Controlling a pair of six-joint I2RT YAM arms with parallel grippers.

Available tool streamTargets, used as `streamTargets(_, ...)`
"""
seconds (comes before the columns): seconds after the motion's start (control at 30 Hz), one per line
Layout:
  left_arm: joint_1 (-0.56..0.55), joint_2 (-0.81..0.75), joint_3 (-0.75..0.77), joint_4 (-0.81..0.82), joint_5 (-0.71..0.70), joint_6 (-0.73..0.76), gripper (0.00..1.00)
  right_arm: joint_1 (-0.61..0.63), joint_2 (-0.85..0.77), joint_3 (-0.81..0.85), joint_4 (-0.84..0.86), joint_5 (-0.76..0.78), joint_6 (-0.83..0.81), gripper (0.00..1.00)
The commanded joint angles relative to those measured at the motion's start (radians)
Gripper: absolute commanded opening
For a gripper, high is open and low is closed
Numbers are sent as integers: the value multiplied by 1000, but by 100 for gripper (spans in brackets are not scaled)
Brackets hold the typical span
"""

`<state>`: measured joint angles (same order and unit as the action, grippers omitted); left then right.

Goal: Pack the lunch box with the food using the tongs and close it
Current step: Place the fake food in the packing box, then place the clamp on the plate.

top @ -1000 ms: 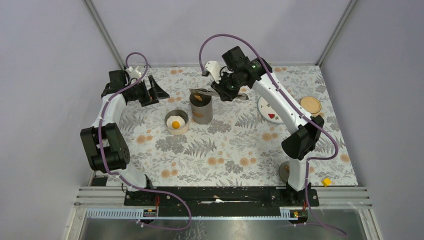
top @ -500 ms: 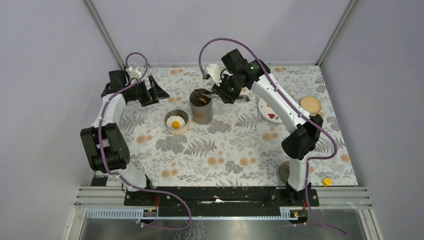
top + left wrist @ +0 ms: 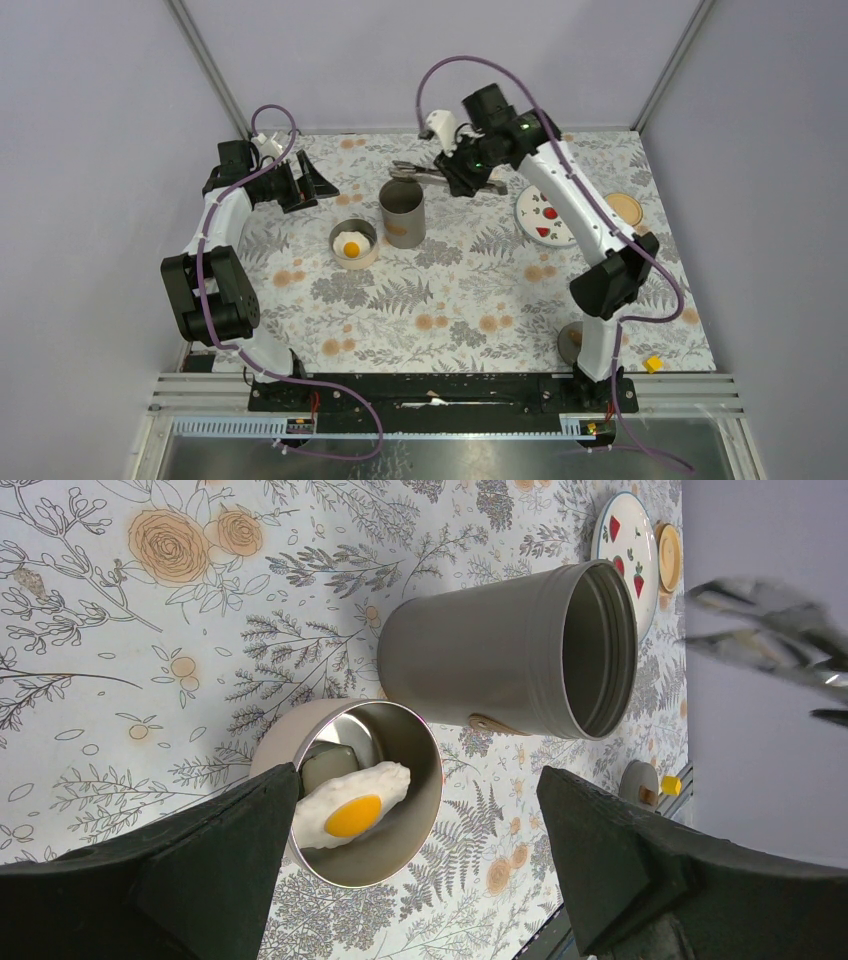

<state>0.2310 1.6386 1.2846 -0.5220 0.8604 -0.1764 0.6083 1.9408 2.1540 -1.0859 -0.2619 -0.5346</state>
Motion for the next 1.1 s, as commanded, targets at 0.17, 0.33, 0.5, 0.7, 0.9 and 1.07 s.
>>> streamTargets(0.17,-1,-18,27,32,27,11,99,-374,-244,-124,21,-190,57,41)
streamTargets(0.33,-1,-13,25,31,28,12,99,-578,-383,-388,107,-169,27,41)
streamTargets(0.5,-1,-14,24,31,31,12,99,-776,-451,-662,192,-169,-16,41)
streamTargets(0.7,-1,-16,21,31,34,11,99,-834,-449,-843,316,-164,-10,42)
streamTargets(0.9,-1,-24,19,31,32,12,99,-834,-380,-905,384,-167,-1,42)
streamTargets(1.07,-1,-24,20,31,35,14,99,-834,-324,-924,390,-163,-22,45)
